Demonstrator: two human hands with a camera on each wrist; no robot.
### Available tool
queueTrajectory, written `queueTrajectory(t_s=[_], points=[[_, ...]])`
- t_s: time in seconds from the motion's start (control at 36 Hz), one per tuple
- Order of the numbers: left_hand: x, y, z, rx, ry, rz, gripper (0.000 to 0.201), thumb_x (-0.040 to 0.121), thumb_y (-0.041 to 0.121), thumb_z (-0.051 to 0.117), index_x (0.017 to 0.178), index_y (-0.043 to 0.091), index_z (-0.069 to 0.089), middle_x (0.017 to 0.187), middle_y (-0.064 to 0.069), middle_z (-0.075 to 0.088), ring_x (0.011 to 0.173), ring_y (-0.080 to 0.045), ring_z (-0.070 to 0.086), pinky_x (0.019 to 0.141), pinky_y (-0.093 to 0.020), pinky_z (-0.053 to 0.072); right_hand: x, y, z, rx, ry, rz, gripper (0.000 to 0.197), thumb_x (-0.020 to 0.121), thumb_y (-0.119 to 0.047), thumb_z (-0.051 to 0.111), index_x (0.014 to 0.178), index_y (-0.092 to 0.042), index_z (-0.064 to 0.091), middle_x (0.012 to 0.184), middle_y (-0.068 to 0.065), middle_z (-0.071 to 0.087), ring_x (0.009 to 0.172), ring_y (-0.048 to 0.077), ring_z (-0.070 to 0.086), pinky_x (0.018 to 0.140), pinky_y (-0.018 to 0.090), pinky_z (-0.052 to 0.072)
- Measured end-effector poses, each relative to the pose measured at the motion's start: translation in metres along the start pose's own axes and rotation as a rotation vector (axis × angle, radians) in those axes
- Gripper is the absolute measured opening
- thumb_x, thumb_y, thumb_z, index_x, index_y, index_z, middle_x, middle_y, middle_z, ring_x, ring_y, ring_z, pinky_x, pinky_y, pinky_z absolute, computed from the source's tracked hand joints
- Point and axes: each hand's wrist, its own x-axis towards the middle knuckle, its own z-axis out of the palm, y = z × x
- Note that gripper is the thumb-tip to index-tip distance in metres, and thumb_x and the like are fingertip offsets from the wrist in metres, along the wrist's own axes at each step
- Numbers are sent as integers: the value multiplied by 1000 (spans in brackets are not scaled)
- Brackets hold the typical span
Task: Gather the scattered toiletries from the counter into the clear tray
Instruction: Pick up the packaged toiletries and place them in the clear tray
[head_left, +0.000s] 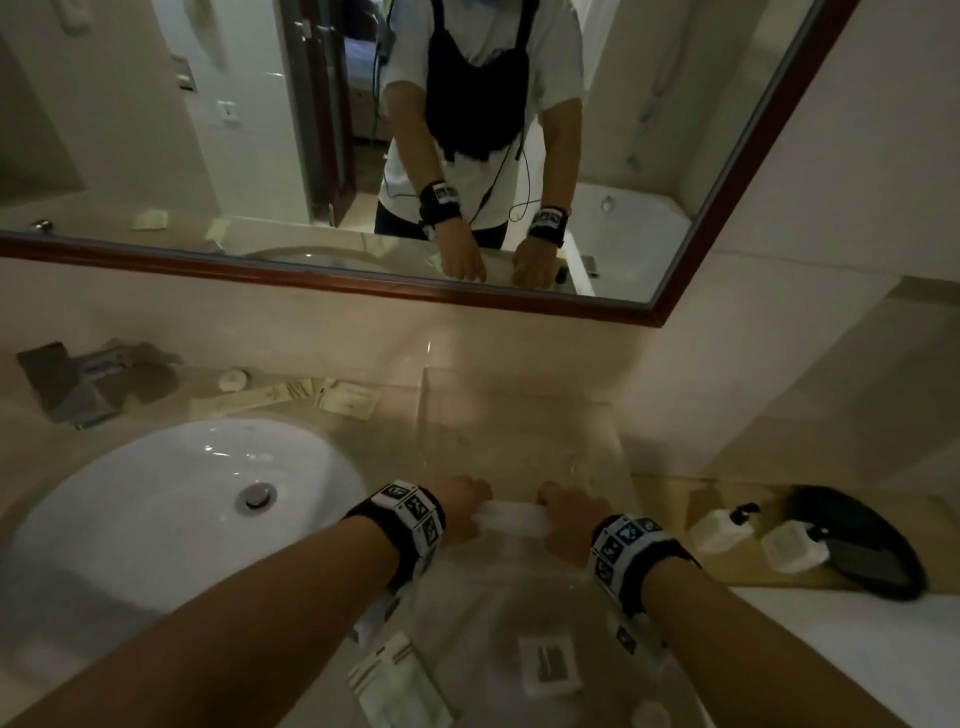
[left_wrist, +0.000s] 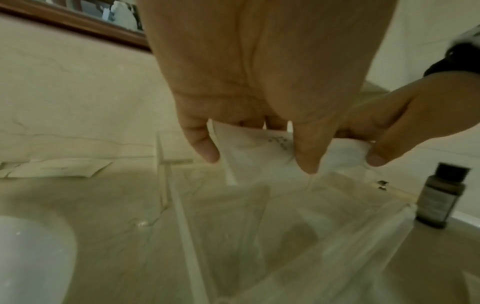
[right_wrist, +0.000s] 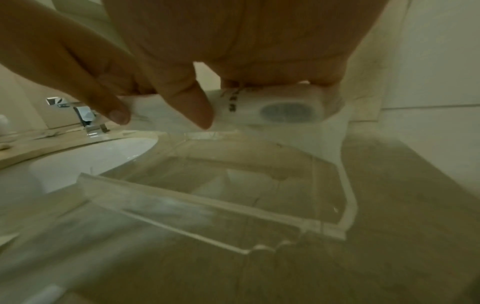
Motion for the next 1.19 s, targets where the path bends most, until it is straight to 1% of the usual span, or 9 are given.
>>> queueTrajectory(t_s=[0.14,0.28,0.42,0.58,0.72,0.78,0.86,0.97,1.19], points=[[24,-10,0,114,101,-82,43,88,32,61,127,18,48,124,-7,59,114,-28,57,93,-38,46,32,3,2,-38,43,-40,39,91,-22,55,127,-12,44,128,11,56,114,30,57,94,39,47],[43,-20,-1,189,139,-140,38,86,33,62,122,26,50,123,-1,57,121,-26,47,99,-45,37,61,8,7,-59,68,-10,41,92,-25,54,129,-11,44,133,10,51,120,27,51,98,38,41],[51,-24,12,243,210,-99,37,88,27,59,124,25,51,125,1,57,123,-23,44,99,-42,36,70,13,22,-50,157,-44,33,89,-19,53,120,-10,48,125,9,54,114,26,51,93,36,41],[48,-27,21,229,254,-56,41,88,28,58,128,30,47,132,6,50,125,-21,43,99,-40,36,63,24,30,-63,180,-98,40,89,-16,56,126,-17,43,131,3,48,119,24,46,96,34,38],[45,-23,21,155,222,-46,21,92,8,45,110,15,53,115,-7,56,101,-28,57,74,-35,43,57,25,21,-45,221,-81,16,89,-19,57,99,-15,45,119,7,50,105,26,52,83,35,43],[45,-21,20,122,161,-55,20,93,5,44,111,11,52,114,-11,57,99,-31,59,77,-36,46,58,24,15,-36,130,-87,16,93,-16,50,94,-20,35,120,12,53,99,26,55,78,33,42],[48,-18,19,61,150,-70,23,94,5,43,116,9,49,119,-13,56,107,-32,58,88,-40,46,57,23,5,-20,52,-86,12,97,-19,44,108,-14,46,119,17,59,91,22,54,76,31,40],[52,-13,18,64,152,-37,25,92,16,47,115,9,53,115,-14,62,105,-33,60,87,-39,48,61,22,3,-39,11,-62,30,98,-22,45,120,-6,57,123,14,61,111,28,58,92,31,44],[54,-13,28,101,143,3,35,92,18,48,124,9,57,126,-11,59,115,-31,56,95,-39,47,65,17,7,-47,-109,-37,43,95,-20,50,138,-13,45,139,13,50,124,30,51,103,33,41]])
